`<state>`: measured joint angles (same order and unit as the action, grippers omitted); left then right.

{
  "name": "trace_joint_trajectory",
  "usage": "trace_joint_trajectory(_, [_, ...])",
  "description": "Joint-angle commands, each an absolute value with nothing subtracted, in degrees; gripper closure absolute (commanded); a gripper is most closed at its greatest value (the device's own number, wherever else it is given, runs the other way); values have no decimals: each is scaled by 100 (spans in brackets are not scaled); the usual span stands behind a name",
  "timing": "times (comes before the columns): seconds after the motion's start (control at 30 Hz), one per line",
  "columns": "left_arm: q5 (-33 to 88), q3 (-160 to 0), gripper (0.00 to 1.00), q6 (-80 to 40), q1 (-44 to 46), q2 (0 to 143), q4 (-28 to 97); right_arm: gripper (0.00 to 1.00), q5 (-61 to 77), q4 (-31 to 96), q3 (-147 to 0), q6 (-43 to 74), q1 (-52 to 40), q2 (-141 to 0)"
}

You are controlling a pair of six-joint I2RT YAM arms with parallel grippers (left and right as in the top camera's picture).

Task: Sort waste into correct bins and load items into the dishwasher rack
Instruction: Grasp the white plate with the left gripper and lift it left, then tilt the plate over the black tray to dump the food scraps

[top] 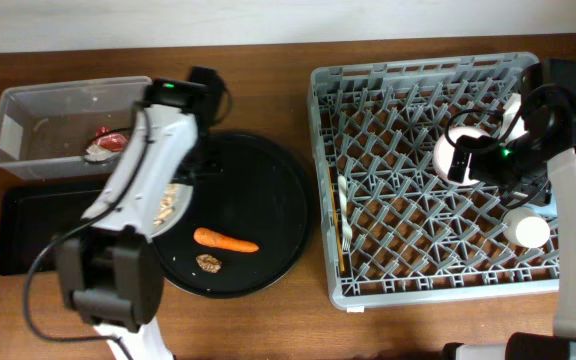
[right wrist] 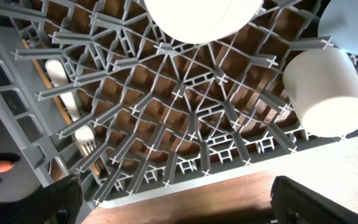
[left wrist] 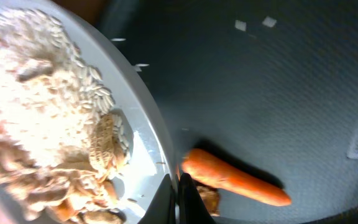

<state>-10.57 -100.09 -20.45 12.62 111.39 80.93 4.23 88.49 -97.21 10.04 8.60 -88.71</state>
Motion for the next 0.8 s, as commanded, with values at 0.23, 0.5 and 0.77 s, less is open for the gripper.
trace_joint_trajectory(0.23, [-220,-10136,100,-1396,-384,10827,8031,1,447,8875,-9653,965,864,-8860])
trace_joint_trajectory(0.5, [2794,-10136,100,298,-1929,10827,8049,1,432,8877,-9653,965,864,-8860])
trace_joint_trajectory(0.77, [4560,-10136,100,1413,-2880,10827,8392,1,432,8875,-9653,965,864,-8860])
